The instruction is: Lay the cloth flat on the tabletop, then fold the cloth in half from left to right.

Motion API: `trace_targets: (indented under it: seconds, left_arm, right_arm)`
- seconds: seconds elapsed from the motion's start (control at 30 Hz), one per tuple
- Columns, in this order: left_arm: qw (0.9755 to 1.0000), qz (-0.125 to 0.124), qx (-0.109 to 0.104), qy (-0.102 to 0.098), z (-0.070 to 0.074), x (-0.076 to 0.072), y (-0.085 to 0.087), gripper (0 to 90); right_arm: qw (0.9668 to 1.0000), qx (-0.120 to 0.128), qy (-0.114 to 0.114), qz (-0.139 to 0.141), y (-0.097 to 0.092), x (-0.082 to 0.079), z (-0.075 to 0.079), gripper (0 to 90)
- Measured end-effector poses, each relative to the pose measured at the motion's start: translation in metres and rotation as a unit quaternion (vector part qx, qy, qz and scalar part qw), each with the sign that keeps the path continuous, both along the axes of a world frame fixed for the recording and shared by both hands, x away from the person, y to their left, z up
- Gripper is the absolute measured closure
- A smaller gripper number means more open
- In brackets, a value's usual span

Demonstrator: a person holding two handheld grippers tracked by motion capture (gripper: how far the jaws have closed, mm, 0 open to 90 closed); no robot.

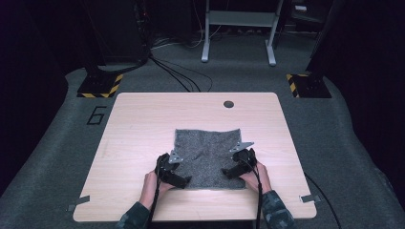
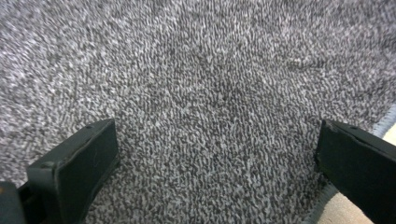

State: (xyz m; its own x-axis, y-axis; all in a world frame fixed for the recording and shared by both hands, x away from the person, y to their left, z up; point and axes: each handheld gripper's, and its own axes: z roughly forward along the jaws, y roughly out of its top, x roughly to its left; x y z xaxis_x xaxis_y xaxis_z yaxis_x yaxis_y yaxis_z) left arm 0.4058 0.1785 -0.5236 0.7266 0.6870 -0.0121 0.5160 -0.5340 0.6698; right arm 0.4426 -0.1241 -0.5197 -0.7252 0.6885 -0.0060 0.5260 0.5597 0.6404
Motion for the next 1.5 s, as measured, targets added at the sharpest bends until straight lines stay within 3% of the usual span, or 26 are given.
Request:
trace_targets:
  seconds: [0.03,0.1,0.27,0.47,0.6,0.63,0.77,0.83,1.0,1.1,1.23,1.3,1.4,1.5]
  left_arm:
    - [1.0,0.001,-0.007,0.002,0.001,0.0,0.002,0.1]
    - [0.9994,0.007,-0.033,0.003,0.008,0.001,0.009,0.1]
    - [0.9981,0.018,-0.059,-0.003,0.021,0.01,0.024,0.0]
    - [0.9974,0.031,-0.065,-0.005,0.027,0.026,0.035,0.1]
    - [0.9968,0.037,-0.071,-0.002,0.032,0.041,0.043,0.1]
    - [0.9957,0.043,-0.082,0.004,0.034,0.048,0.046,0.1]
    - [0.9954,0.048,-0.083,0.005,0.036,0.057,0.049,0.0]
    - [0.9956,0.05,-0.08,0.003,0.038,0.061,0.05,0.1]
    - [0.995,0.059,-0.081,0.007,0.038,0.076,0.052,0.1]
    - [0.995,0.062,-0.077,0.014,0.039,0.088,0.054,0.1]
    - [0.9949,0.072,-0.067,0.022,0.039,0.103,0.054,0.1]
    - [0.9928,0.08,-0.082,0.037,0.038,0.114,0.054,0.1]
    - [0.9927,0.083,-0.081,0.034,0.037,0.121,0.053,0.3]
    - [0.9916,0.086,-0.088,0.04,0.036,0.13,0.052,2.3]
  right_arm:
    - [1.0,0.0,0.0,0.0,0.0,0.0,0.0,0.0]
    - [0.9997,0.022,-0.009,-0.003,-0.002,-0.004,0.009,0.0]
    - [0.9991,0.036,-0.02,0.005,0.004,-0.015,0.026,0.0]
    - [0.998,0.046,-0.012,0.041,0.03,-0.026,0.033,0.0]
    - [0.9974,0.05,-0.013,0.049,0.043,-0.032,0.036,0.0]
    - [0.997,0.054,-0.017,0.053,0.052,-0.034,0.036,0.0]
    - [0.9967,0.054,-0.014,0.058,0.063,-0.037,0.036,0.0]
    - [0.9963,0.037,-0.007,0.078,0.074,-0.039,0.034,0.0]
    - [0.9955,0.04,-0.001,0.086,0.091,-0.042,0.033,0.0]
    - [0.9941,0.05,-0.01,0.096,0.101,-0.043,0.034,0.0]
    - [0.9937,0.045,-0.017,0.101,0.111,-0.045,0.035,2.9]
    - [0.9935,0.043,-0.013,0.105,0.122,-0.049,0.034,2.7]
    - [0.9929,0.04,-0.005,0.112,0.133,-0.052,0.032,2.8]
    - [0.9918,0.039,-0.012,0.121,0.145,-0.055,0.031,4.4]
